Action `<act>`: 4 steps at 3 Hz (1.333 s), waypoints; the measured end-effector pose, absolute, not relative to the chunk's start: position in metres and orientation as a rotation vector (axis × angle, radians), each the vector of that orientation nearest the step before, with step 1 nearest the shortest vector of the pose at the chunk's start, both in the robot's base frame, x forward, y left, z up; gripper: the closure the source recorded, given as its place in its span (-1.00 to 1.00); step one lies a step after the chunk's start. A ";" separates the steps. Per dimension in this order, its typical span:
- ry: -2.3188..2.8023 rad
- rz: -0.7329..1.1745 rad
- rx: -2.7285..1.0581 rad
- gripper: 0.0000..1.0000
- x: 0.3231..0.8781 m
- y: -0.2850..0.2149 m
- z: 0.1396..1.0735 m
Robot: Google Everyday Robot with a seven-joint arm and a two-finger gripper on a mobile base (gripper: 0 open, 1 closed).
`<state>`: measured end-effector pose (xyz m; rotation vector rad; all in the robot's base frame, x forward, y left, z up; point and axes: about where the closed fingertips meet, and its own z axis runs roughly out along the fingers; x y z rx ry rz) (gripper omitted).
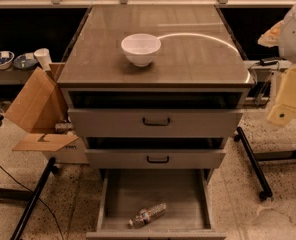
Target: Pick water bottle from bottom drawer and place on counter
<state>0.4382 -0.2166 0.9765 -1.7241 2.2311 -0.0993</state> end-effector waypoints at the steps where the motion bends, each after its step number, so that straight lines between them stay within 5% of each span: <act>1: 2.213 -0.124 -1.732 -1.00 0.437 -0.214 0.979; 4: 1.998 -0.129 -2.146 -1.00 0.439 -0.180 0.895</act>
Offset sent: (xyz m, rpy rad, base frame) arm 0.0015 0.0224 -0.0410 -0.0663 0.0095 0.1804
